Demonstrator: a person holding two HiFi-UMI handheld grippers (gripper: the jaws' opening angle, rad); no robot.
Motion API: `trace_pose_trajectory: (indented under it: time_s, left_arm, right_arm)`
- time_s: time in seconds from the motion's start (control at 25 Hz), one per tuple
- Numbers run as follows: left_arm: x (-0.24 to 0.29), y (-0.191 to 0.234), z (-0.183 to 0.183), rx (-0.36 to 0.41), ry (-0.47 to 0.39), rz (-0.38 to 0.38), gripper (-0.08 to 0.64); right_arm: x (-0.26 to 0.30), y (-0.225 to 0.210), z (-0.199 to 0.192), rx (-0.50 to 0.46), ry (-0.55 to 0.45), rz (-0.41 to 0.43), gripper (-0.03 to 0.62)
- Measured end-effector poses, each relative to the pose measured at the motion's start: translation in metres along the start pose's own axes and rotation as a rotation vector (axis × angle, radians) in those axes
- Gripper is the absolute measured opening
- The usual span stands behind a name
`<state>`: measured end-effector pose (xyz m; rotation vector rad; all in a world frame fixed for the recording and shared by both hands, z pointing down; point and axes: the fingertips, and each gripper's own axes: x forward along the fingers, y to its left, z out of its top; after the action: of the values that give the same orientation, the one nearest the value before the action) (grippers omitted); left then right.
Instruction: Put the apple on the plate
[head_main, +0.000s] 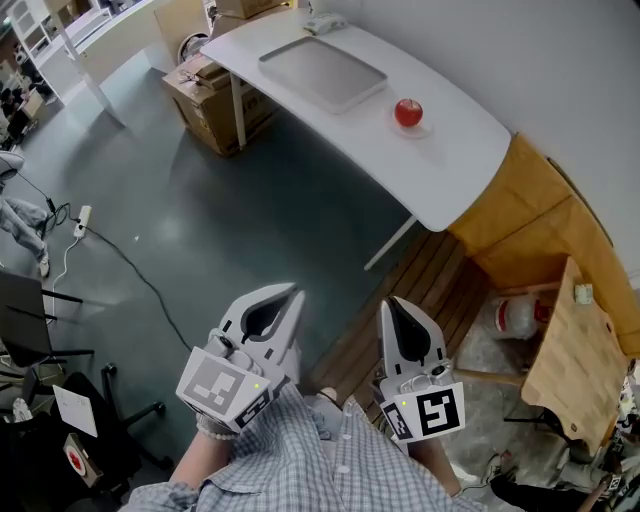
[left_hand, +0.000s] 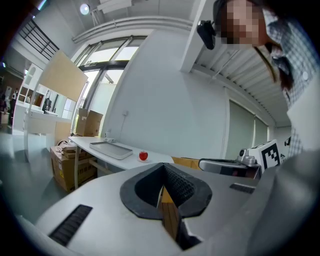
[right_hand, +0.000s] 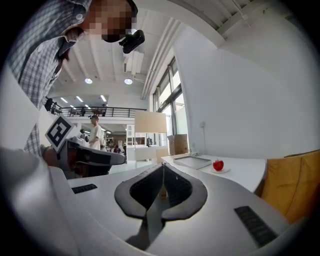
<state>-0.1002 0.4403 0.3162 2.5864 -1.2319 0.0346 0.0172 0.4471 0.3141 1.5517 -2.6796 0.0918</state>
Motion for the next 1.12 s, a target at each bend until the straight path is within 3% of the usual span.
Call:
trace_pose_trajectory:
  time_s: [0.16,0.36,0.68,0.92,1.12]
  left_arm:
    - [0.009,0.045,0.015,-0.022,0.023,0.043,0.009]
    - [0.009,0.091,0.047,-0.038,0.051,0.03,0.009]
    - [0.024,0.174,0.089,-0.069,0.044,0.021,0.009]
    - [0.035,0.202,0.111,-0.072,0.039,0.002,0.009]
    - [0.057,0.204,0.121,-0.056,0.038,-0.042,0.009]
  right_arm:
    - [0.053,-0.006,0.006,0.014,0.017,0.012,0.023]
    - [0.114,-0.001,0.03,0.037,0.052,0.013,0.023]
    - [0.186,-0.012,0.079,0.054,0.026,-0.093,0.023]
    - [0.209,-0.025,0.106,-0.011,0.039,-0.178,0.023]
    - [0.214,-0.04,0.107,-0.02,0.053,-0.219,0.023]
